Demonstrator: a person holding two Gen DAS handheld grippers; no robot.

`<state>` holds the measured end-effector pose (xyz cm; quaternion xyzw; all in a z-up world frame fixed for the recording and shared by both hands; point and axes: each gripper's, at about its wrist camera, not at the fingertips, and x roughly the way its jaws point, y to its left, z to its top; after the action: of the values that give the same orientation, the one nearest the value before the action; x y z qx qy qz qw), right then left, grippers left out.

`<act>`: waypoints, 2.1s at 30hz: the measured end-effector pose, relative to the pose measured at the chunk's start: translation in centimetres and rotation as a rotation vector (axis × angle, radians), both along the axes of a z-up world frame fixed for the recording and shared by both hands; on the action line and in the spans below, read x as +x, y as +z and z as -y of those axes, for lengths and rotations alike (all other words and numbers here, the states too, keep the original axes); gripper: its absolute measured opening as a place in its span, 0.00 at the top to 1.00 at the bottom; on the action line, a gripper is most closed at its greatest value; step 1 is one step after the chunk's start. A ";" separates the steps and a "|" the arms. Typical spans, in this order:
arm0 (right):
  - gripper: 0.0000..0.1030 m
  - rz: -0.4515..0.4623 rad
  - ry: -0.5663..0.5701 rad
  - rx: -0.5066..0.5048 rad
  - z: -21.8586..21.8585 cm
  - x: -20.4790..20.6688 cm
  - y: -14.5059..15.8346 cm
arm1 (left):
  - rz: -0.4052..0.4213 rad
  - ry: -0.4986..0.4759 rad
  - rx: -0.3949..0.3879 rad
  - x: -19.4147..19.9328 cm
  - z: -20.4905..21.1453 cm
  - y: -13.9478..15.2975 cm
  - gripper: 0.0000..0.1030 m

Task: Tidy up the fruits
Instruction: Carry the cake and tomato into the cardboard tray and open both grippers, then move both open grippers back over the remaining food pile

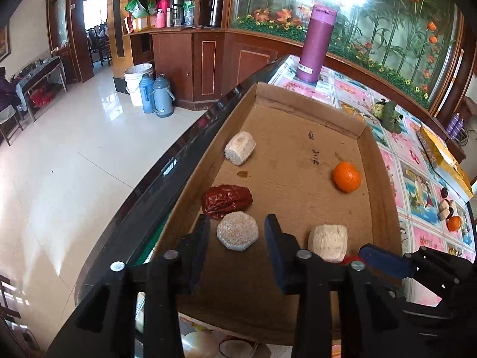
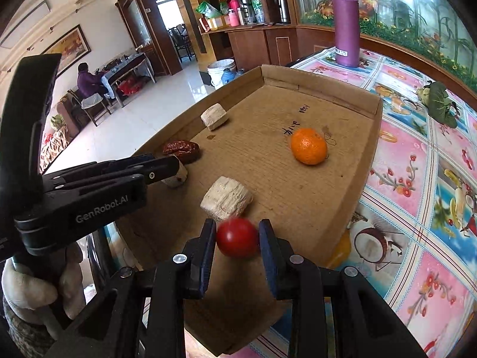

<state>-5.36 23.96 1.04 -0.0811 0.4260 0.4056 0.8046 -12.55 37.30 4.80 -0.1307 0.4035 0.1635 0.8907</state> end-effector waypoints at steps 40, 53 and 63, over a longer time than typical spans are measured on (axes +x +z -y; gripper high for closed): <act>0.36 0.053 -0.755 -0.023 35.5 2.7 2.8 | -0.019 -0.345 0.048 5.2 18.4 2.3 0.31; 0.49 0.057 -0.753 -0.050 34.7 10.5 1.1 | -0.043 -0.477 0.047 8.0 24.4 1.5 0.31; 0.67 -0.023 -0.723 0.032 35.5 11.4 -1.1 | -0.054 -0.647 -0.016 15.0 31.0 -1.5 0.39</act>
<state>6.09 -11.52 -0.03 0.0920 0.4298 0.1023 0.8924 2.49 6.30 3.34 0.0018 0.4489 -0.1281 0.8843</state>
